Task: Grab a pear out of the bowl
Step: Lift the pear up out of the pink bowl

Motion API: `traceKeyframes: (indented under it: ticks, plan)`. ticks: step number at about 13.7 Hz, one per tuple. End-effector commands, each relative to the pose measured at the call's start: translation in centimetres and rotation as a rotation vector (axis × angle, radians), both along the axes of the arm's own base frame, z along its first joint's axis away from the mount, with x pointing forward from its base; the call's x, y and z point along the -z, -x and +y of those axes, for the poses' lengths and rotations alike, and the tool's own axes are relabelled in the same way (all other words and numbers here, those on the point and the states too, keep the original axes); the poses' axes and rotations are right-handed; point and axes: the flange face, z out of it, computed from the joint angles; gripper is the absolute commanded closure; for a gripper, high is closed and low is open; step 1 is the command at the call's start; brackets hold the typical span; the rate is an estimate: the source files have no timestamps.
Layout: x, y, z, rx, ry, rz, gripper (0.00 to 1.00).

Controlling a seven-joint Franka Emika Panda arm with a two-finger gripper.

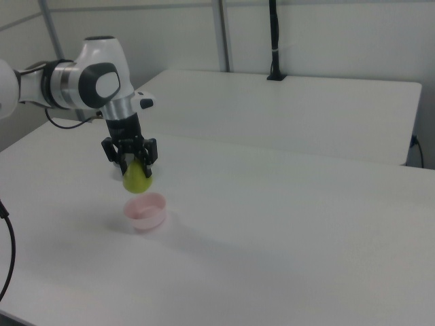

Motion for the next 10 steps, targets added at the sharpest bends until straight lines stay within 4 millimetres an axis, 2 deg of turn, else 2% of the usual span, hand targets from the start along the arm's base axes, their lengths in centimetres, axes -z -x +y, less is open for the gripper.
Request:
traceKeyframes:
  ticks: [1,2,4,5,6,9,10]
  plan:
    - [-4.0,1.0,-3.1,0.02,-0.024,-0.009,0.47]
    - [-4.5,0.6,-3.9,0.026,-0.024,-0.022,0.47]
    - [-4.6,-0.3,-7.0,0.06,-0.024,-0.04,0.47]
    - [-4.0,-0.6,-8.8,0.071,-0.023,-0.034,0.47]
    - [-4.5,-1.5,-10.7,0.091,-0.022,-0.072,0.47]
    - [-1.9,-3.5,-13.9,0.143,-0.015,-0.131,0.47]
    - [-0.5,-4.1,-14.9,0.155,-0.009,-0.14,0.46]
